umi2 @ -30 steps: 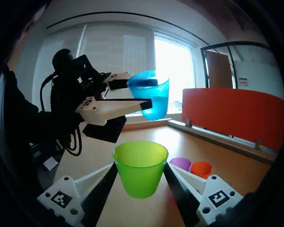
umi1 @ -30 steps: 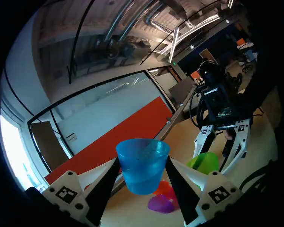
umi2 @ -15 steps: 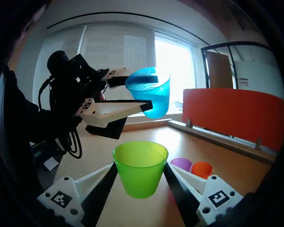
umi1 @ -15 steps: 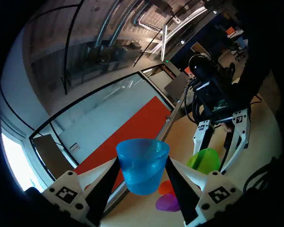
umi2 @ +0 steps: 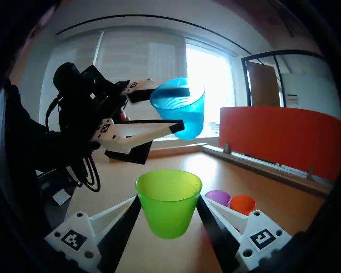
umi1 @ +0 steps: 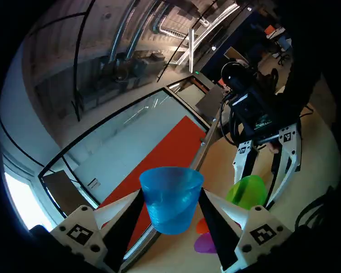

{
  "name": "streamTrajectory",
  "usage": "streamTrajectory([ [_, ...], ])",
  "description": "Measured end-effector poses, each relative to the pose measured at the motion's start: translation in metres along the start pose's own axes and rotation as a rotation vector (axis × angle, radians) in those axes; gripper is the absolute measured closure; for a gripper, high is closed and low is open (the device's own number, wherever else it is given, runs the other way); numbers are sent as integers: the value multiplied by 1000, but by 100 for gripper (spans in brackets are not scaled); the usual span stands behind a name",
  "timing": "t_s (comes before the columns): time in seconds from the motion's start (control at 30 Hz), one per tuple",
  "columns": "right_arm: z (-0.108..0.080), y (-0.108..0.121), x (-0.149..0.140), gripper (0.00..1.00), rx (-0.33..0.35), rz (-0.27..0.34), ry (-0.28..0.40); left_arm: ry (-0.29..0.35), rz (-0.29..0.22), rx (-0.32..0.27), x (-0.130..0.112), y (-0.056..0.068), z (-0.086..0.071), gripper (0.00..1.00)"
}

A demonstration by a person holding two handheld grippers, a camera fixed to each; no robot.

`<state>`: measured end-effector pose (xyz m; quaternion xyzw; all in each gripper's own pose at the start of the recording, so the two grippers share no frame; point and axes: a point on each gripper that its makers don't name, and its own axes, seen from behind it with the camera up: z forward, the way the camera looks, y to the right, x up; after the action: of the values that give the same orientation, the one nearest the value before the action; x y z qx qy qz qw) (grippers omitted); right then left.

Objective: Pour water

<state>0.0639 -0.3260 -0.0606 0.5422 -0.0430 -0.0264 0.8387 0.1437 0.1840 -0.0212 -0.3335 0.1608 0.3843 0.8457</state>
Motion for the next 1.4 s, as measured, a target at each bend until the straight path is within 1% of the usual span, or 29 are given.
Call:
streamTrajectory([
  [0.3,0,-1,1,12,0,2,2,-1,54,-2,-1,3,5,17],
  [0.6,1,0,1,12,0,3,5,-6,97,-7,-4,6,8,17],
  [0.9,0,0,1,12,1,2,6,-12,124,-10,-6,8,9,17],
  [1.4,0,0,2,12,1,2,12,-11,171,-11,-3,8,7,17],
])
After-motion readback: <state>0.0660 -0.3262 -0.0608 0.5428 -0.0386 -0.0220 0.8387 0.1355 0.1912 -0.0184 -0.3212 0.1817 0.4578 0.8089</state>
